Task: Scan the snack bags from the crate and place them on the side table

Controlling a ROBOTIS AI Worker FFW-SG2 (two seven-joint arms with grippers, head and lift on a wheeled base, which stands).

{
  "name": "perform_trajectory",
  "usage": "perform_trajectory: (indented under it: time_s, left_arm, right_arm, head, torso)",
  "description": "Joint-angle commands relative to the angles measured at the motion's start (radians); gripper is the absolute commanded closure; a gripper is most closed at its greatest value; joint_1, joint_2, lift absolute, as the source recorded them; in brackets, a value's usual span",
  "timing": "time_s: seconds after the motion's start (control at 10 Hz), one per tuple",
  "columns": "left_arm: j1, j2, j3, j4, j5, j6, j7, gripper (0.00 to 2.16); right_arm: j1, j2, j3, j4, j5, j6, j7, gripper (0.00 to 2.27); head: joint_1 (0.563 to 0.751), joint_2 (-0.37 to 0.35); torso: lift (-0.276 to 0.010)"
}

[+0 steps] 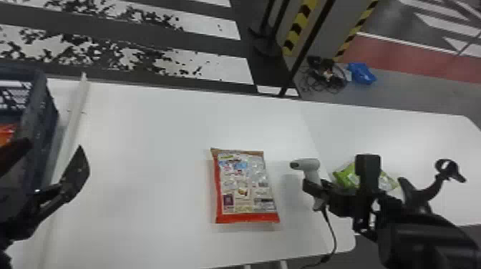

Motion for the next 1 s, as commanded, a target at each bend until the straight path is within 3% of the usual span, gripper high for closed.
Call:
perform_trajectory:
  time_s: [0.0,0.3,0.7,0.9]
  left_arm:
    - [0.0,0.001,0.0,0.0,0.0,0.0,0.0,0.1]
    - [-0.002,0.002,0.0,0.002,0.0,0.0,0.0,0.1]
    - [-0.005,0.001,-0.002,0.006,0.0,0.0,-0.002,0.1]
    - [-0.005,0.001,-0.002,0.006,0.0,0.0,-0.002,0.1]
  right_arm:
    - [-0.02,-0.002,0.011,0.046,0.004,-0.024,0.0,2.24]
    - [-0.032,-0.002,0.024,0.096,0.005,-0.073,-0.013,2.22]
    - [-0.032,-0.001,0.034,0.124,0.004,-0.104,-0.023,1.9]
    - [-0.032,0.001,0.034,0.124,-0.001,-0.11,-0.028,1.27]
  head:
    - [0.695,-0.331]
    - [0.695,-0.331]
    - [0.695,-0.33]
    - [0.695,-0.33]
  torso:
    - [-0.095]
    - [-0.095]
    - [-0.095]
    - [-0.095]
